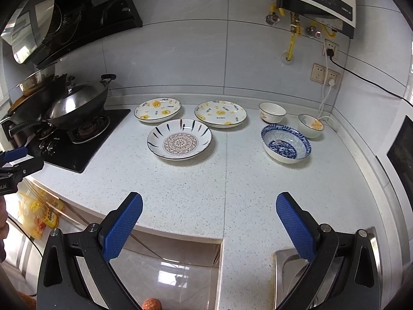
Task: Organize plates and bowls
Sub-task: 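Move both grippers forward to the rim of the mandala-patterned deep plate, then close the left gripper on the mandala plate rim while the right gripper also closes on it, then lift the mandala plate with both grippers and carry it toward the stove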
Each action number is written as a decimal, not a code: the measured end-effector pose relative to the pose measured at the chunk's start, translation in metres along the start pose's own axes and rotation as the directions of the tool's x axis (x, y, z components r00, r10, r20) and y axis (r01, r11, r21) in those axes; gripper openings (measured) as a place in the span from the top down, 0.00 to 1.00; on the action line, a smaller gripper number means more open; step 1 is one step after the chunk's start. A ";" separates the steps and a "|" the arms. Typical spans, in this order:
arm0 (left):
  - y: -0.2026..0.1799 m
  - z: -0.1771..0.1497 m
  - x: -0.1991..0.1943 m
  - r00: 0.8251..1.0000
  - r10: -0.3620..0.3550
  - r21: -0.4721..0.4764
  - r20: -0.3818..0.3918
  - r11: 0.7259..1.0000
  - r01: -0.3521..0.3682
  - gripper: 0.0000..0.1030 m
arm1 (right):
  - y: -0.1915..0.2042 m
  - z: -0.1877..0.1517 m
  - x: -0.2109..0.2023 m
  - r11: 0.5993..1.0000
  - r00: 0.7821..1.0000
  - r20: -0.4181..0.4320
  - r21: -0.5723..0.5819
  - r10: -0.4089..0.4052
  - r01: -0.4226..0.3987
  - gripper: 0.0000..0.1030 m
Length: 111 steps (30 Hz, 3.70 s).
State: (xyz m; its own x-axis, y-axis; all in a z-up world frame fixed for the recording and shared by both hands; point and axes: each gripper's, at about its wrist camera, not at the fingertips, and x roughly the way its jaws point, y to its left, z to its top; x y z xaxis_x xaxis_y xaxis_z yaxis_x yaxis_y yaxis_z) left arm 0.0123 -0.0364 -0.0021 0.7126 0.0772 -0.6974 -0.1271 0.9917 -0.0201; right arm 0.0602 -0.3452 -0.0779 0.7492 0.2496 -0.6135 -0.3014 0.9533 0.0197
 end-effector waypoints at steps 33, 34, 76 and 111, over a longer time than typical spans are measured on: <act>0.033 0.126 0.346 0.908 -0.189 -0.025 -0.373 0.981 0.194 0.05 | 0.047 0.110 0.306 0.998 0.954 -0.297 0.050 0.049 -0.036 0.01; 0.034 0.126 0.351 0.903 -0.194 -0.033 -0.383 0.980 0.196 0.05 | 0.045 0.110 0.312 0.998 0.951 -0.305 0.052 0.052 -0.038 0.01; 0.009 0.123 0.417 0.775 -0.463 -0.332 -0.430 0.879 0.341 0.15 | 0.017 0.101 0.367 0.949 0.859 -0.404 0.127 0.316 -0.289 0.63; -0.003 0.119 0.424 0.744 -0.487 -0.336 -0.457 0.869 0.362 0.72 | -0.046 0.110 0.339 0.955 0.904 -0.321 0.186 0.281 -0.230 0.93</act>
State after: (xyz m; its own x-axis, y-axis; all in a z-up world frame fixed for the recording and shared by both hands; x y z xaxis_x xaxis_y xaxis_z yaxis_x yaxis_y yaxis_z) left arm 0.3974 0.0052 -0.2122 0.2766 -0.4724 -0.8369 -0.0842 0.8556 -0.5107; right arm 0.3934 -0.2856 -0.1998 0.4035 0.4386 -0.8031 -0.3508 0.8847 0.3069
